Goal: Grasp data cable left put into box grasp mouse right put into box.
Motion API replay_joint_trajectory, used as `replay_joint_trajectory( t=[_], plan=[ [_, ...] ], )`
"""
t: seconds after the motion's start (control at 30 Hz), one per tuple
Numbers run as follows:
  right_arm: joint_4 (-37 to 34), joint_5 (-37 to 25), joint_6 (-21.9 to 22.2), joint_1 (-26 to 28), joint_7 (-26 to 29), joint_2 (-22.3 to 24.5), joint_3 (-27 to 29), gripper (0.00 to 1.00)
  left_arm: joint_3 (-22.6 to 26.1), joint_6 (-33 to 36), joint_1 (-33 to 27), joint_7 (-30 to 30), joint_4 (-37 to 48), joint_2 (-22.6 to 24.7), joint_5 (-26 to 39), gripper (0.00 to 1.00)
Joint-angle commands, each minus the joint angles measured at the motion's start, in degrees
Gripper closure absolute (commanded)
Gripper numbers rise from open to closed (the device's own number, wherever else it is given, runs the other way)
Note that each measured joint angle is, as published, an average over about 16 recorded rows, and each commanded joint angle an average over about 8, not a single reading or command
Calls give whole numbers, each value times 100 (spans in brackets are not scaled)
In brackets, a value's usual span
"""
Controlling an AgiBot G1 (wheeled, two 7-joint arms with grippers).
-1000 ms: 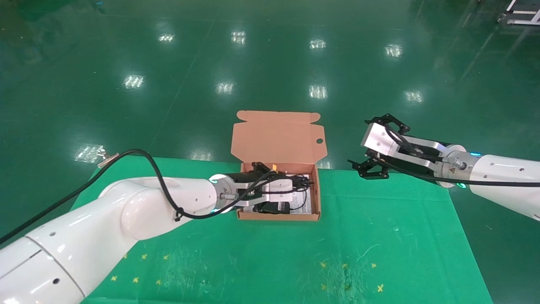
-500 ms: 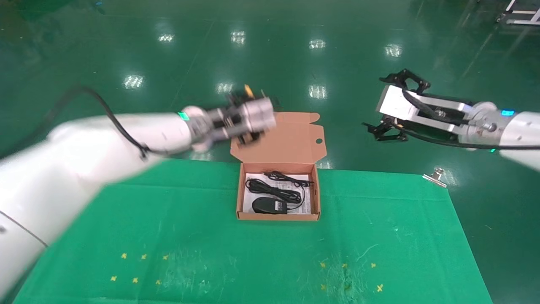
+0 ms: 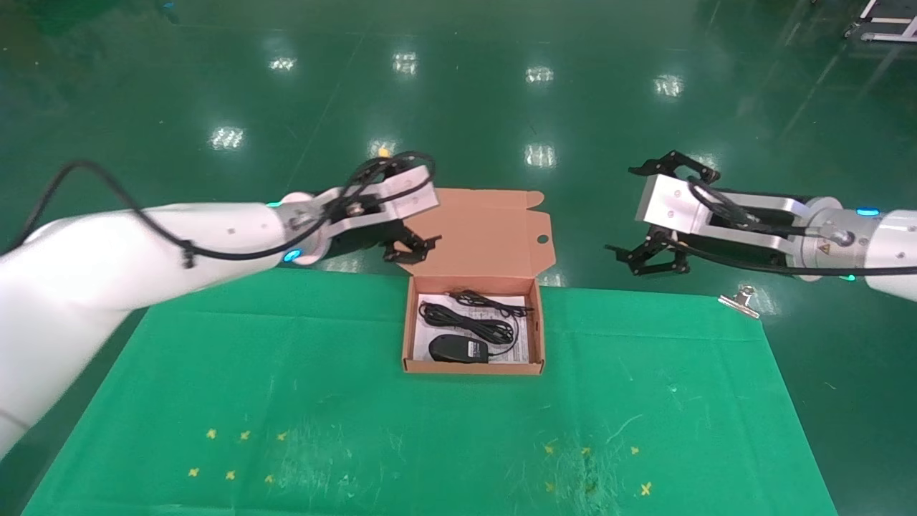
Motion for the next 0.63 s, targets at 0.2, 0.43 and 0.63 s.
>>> replay_joint_trajectory(
  t=[0.2,0.43,0.63],
  plan=[
    [218,594,-530,-342,222,156,332,0,-498,691,387,68,-347,-466,-806,0],
    [438,1189,-1061,-686,445,312,665,0,-997,1384,775,136,-694,-934,-1614,0],
    [578,1572,-1403,-907,589,412,880,0,-1318,1830,1024,179,-918,-1234,-2134,0]
  ],
)
